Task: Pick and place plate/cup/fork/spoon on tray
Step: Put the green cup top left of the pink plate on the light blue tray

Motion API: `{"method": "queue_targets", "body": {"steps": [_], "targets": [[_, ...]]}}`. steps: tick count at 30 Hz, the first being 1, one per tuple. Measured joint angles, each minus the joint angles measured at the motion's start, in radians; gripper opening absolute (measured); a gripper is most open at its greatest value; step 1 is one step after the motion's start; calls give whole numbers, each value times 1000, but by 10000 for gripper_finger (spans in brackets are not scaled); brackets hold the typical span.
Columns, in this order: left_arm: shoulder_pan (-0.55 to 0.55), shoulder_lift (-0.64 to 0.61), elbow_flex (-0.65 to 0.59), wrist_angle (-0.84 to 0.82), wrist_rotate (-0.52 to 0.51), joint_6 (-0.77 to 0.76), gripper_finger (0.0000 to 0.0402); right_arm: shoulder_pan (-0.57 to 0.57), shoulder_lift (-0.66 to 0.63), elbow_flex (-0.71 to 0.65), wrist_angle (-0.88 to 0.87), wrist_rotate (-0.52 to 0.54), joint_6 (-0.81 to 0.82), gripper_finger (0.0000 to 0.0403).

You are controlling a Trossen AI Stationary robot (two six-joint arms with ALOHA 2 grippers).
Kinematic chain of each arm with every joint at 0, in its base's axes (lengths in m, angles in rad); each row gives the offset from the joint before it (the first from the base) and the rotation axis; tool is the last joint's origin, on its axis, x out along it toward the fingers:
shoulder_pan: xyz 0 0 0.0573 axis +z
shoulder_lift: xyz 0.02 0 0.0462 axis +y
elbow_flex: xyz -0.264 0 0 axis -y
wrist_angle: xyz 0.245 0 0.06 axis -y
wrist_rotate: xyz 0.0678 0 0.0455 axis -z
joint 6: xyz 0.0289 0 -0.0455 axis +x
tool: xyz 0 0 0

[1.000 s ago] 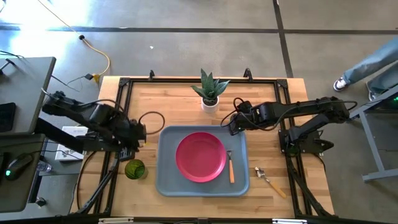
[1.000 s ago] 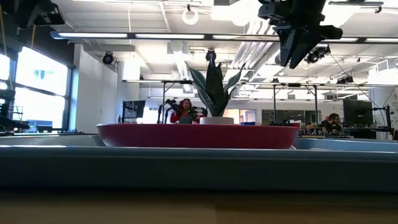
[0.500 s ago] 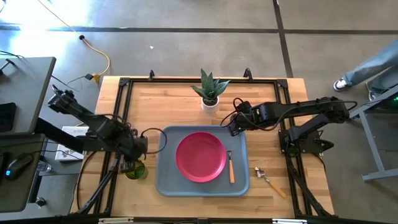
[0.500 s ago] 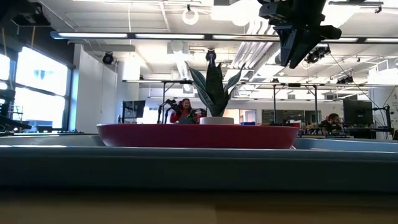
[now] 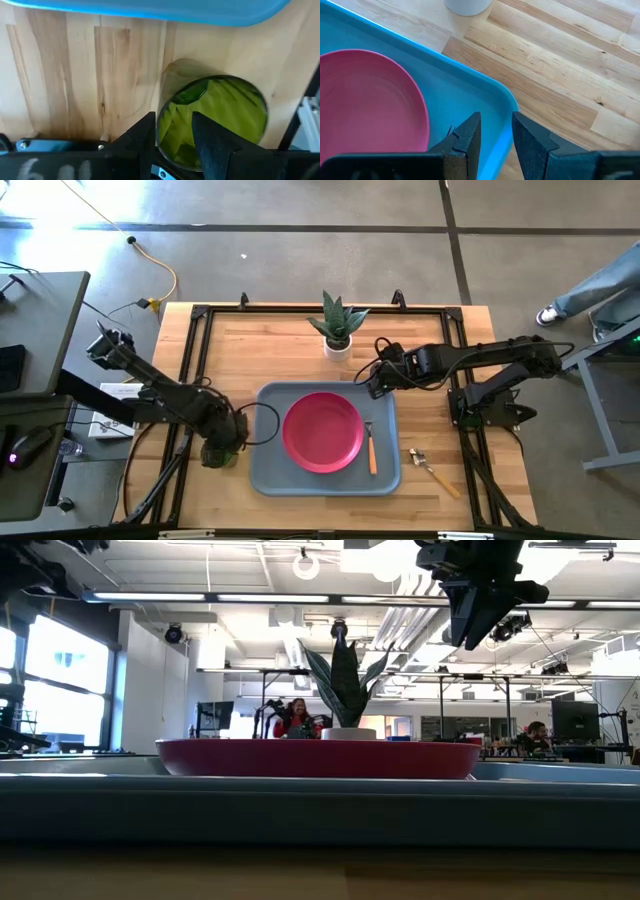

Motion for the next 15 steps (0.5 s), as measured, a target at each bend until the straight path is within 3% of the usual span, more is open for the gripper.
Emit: {"method": "queue_targets", "body": {"steps": [15], "targets": [[1,119,0,-4,-11,18,117,0,0,0,2,-17,-29,99]]}}
